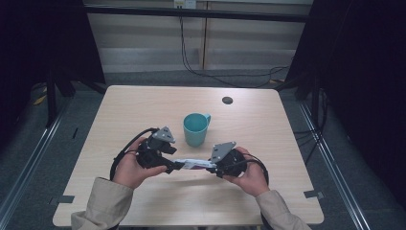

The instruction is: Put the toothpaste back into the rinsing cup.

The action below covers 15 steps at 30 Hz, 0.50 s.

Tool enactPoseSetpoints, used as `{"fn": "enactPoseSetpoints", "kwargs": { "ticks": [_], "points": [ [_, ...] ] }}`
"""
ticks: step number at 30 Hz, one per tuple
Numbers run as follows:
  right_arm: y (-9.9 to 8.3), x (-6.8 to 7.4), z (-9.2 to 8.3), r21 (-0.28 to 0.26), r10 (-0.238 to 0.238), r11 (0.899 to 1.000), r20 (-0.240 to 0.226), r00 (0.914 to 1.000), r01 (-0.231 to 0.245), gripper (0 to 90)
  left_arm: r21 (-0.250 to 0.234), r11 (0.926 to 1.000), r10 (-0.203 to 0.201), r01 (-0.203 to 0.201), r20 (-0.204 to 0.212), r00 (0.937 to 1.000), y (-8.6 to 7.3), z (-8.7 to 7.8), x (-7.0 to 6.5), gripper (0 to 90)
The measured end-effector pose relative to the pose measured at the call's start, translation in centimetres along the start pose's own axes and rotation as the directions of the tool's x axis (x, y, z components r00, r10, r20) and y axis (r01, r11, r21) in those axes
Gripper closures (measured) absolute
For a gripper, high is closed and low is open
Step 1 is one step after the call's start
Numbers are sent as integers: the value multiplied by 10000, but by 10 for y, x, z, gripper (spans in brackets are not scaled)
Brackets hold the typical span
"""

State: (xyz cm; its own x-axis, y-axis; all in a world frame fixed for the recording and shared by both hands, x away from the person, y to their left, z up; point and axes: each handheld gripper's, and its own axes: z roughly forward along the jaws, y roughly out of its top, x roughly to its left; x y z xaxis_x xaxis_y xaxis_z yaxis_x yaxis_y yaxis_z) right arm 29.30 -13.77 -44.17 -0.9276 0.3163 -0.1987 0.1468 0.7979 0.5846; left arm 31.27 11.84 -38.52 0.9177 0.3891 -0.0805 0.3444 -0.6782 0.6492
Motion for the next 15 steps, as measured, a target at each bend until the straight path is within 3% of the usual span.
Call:
{"fn": "enactPoseSetpoints", "kwargs": {
  "ticks": [2,15],
  "points": [
    [-5,-3,0,24,187,9998,-38,9998,-187,677,-189,9998,-67,69,61,10000,-3,-3,2,378],
    [-17,-10,-6,-442,1085,9931,-123,9940,-1090,677,-158,9977,-650,652,136,9978,-27,-1,11,356]
  ]
}}
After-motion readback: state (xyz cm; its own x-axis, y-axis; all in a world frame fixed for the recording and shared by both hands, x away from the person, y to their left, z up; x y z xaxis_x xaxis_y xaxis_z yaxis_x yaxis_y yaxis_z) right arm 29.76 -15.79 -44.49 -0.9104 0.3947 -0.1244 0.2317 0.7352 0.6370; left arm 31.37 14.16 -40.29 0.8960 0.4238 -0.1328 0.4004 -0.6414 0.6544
